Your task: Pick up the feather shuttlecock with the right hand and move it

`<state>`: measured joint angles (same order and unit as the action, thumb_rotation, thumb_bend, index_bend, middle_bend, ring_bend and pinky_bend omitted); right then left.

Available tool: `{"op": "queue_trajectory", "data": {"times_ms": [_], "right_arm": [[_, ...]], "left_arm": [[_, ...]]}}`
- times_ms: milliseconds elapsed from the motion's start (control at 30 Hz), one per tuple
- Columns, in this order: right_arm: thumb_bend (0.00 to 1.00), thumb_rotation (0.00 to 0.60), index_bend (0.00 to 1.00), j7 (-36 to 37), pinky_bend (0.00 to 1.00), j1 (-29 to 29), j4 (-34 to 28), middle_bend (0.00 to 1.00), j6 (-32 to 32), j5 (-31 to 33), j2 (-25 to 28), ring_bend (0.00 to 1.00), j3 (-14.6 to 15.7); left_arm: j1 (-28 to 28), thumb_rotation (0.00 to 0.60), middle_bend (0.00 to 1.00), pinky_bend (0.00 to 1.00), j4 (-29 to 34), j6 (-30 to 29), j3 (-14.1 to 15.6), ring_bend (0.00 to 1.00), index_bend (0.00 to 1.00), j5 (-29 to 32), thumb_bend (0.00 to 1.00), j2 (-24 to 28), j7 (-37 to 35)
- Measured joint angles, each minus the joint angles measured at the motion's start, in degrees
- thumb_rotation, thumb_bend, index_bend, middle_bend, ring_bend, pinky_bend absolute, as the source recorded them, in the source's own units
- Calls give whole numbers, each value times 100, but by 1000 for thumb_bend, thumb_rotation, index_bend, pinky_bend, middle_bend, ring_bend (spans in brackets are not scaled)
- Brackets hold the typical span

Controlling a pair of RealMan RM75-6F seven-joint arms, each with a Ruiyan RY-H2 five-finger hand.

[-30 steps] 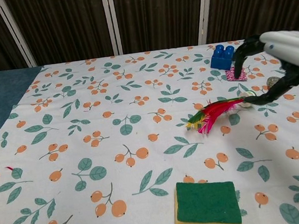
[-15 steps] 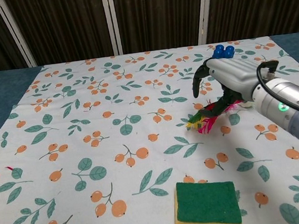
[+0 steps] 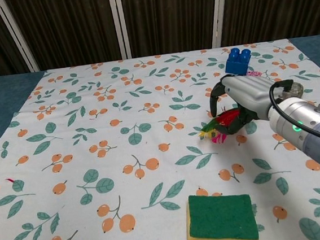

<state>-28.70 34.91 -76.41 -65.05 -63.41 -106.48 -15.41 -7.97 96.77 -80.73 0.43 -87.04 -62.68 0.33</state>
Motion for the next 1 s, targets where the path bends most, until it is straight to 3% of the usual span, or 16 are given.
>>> {"op": "queue_trajectory", "data": {"times_ms": [233, 633, 1000], "right_arm": [[276, 600, 520, 89, 0, 24, 117, 235, -3, 10, -42, 0, 0], [404, 600, 597, 252, 0, 56, 410, 280, -50, -96, -203, 12, 78], [417, 600, 626, 265, 0, 23, 242, 300, -130, -174, -166, 20, 122]], "left_arm": [[-5, 600, 0, 0, 14, 24, -9, 0, 0, 14, 70, 3, 4], [-6, 600, 0, 0, 10, 41, -23, 0, 0, 26, 69, 11, -47], [-2, 600, 0, 0, 23, 54, -16, 0, 0, 21, 69, 5, -20]]}}
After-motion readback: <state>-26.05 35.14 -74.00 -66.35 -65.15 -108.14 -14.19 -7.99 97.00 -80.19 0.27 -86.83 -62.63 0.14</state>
